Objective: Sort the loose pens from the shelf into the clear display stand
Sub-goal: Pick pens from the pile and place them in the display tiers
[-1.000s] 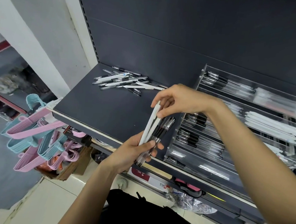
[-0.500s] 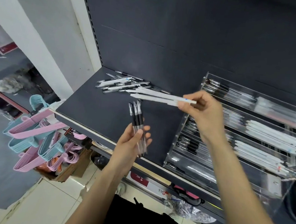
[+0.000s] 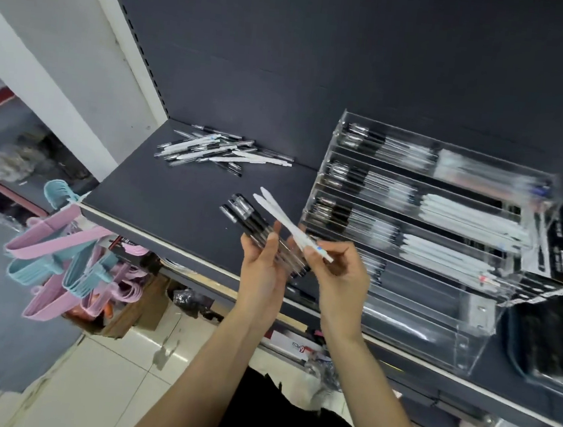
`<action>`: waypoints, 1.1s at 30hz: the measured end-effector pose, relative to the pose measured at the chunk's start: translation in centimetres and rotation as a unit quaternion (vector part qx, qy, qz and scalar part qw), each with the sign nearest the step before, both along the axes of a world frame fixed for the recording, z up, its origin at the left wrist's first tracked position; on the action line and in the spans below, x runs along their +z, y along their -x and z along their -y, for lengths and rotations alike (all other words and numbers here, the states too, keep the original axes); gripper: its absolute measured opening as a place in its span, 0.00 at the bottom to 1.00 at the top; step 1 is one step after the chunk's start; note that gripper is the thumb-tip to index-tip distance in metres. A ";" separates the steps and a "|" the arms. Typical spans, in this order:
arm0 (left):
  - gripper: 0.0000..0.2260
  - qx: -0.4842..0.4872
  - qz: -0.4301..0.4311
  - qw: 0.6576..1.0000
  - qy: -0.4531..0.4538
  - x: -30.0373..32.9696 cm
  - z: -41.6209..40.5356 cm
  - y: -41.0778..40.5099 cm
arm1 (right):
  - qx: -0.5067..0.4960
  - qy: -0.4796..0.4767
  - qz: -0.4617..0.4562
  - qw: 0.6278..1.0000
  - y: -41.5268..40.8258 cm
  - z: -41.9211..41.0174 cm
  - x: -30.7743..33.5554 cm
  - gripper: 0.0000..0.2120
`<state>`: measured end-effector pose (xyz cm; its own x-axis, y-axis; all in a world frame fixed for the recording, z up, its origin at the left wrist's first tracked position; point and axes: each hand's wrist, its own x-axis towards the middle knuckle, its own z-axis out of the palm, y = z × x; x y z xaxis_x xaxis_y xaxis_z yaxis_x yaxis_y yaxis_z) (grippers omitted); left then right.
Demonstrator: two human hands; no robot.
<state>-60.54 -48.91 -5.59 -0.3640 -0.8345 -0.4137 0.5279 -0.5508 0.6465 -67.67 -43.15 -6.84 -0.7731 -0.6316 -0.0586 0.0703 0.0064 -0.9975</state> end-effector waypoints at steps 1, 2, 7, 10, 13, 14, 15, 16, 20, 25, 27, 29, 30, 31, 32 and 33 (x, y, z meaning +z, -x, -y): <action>0.13 -0.008 0.006 1.000 0.005 0.0 -1.0 0.5 | 0.006 -0.005 0.005 1.000 0.2 -0.9 0.1 0.06; 0.10 -0.011 0.008 1.000 0.012 0.0 -2.1 0.9 | 0.016 -0.012 0.013 1.000 0.4 -1.9 0.2 0.06; 0.13 -0.004 0.014 1.000 -0.016 -0.6 -8.2 2.6 | 0.071 -0.075 -0.023 0.994 2.2 -7.8 0.2 0.07; 0.11 -0.030 0.071 0.997 -0.027 -1.1 -11.0 3.6 | 0.116 -0.147 -0.125 0.974 4.0 -10.6 0.0 0.08; 0.09 -0.048 0.119 0.992 -0.010 -1.0 -12.7 4.5 | 0.156 -0.190 -0.241 0.939 5.2 -12.6 0.1 0.09; 0.08 -0.052 0.128 0.990 -0.003 -1.0 -13.1 4.8 | 0.158 -0.185 -0.255 0.936 5.6 -13.2 0.4 0.09; 0.07 -0.056 0.130 0.990 0.002 -0.9 -13.4 5.1 | 0.155 -0.176 -0.252 0.939 6.1 -13.8 0.7 0.09; 0.07 -0.059 0.129 0.990 0.001 -0.9 -13.4 5.3 | 0.146 -0.163 -0.241 0.946 6.9 -14.3 1.1 0.08; 0.07 -0.087 0.105 0.991 -0.011 -1.3 -11.8 5.3 | 0.052 -0.174 -0.344 0.921 13.0 -15.8 2.9 0.08; 0.07 -0.116 0.076 0.990 -0.018 -2.3 -9.7 5.1 | 0.005 -0.273 -0.593 0.757 19.9 -14.5 4.6 0.05; 0.09 -0.118 0.056 0.991 -0.020 -2.4 -9.6 5.3 | 0.070 -0.321 -0.620 0.712 21.0 -13.0 4.2 0.06; 0.09 -0.119 0.047 0.991 -0.031 -2.7 -9.5 5.6 | 0.148 -0.397 -0.627 0.653 21.4 -11.6 3.4 0.09; 0.09 -0.122 0.040 0.991 -0.034 -2.7 -9.4 5.9 | 0.177 -0.428 -0.633 0.621 21.5 -10.9 3.2 0.10; 0.09 -0.126 0.032 0.991 -0.036 -2.7 -9.3 6.1 | 0.201 -0.452 -0.639 0.589 21.7 -10.3 3.2 0.10; 0.09 -0.132 0.027 0.990 -0.035 -2.7 -9.1 6.3 | 0.220 -0.468 -0.643 0.564 21.9 -9.9 3.4 0.11; 0.09 -0.139 0.024 0.990 -0.032 -2.7 -8.9 6.5 | 0.239 -0.478 -0.644 0.547 22.1 -9.6 3.6 0.11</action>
<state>-67.05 -39.98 -8.32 -0.5534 -0.6766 -0.4857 0.3199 -0.7111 0.6261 -89.75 -33.55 -3.20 -0.3221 -0.9364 -0.1393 -0.9245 0.2794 0.2594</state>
